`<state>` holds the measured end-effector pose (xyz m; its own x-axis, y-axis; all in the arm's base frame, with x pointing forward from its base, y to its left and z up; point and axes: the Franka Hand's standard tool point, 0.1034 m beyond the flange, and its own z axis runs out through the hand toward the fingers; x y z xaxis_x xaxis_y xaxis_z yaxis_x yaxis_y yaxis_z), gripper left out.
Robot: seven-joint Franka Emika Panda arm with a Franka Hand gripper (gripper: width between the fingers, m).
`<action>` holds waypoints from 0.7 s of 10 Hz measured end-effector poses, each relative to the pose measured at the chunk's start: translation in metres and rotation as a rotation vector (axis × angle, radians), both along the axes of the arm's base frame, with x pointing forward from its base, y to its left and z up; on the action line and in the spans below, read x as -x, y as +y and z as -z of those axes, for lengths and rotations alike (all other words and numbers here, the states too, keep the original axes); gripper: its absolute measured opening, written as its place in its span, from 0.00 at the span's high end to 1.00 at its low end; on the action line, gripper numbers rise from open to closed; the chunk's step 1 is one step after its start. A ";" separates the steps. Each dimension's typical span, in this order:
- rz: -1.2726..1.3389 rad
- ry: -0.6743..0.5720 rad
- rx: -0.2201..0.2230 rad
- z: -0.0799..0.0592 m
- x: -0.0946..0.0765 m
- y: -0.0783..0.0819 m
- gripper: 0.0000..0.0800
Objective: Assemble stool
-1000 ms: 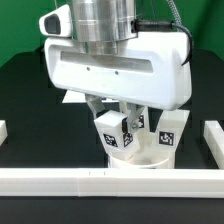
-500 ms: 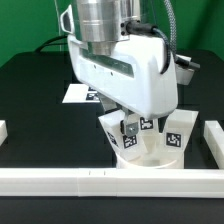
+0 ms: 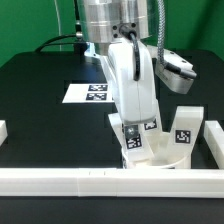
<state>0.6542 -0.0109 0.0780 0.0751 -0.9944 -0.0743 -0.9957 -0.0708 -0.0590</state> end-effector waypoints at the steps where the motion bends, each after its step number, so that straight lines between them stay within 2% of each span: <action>1: 0.130 0.008 -0.021 0.000 0.000 0.004 0.57; 4: 0.225 0.014 -0.040 0.000 -0.001 0.008 0.56; 5: 0.218 0.013 -0.041 0.000 -0.001 0.008 0.33; 6: 0.211 0.013 -0.041 0.000 -0.001 0.008 0.23; 7: 0.201 0.012 -0.043 -0.002 -0.001 0.009 0.23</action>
Offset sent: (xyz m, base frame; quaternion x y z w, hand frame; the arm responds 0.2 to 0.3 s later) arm 0.0000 0.0000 0.0000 0.0000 0.0000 0.0650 0.9979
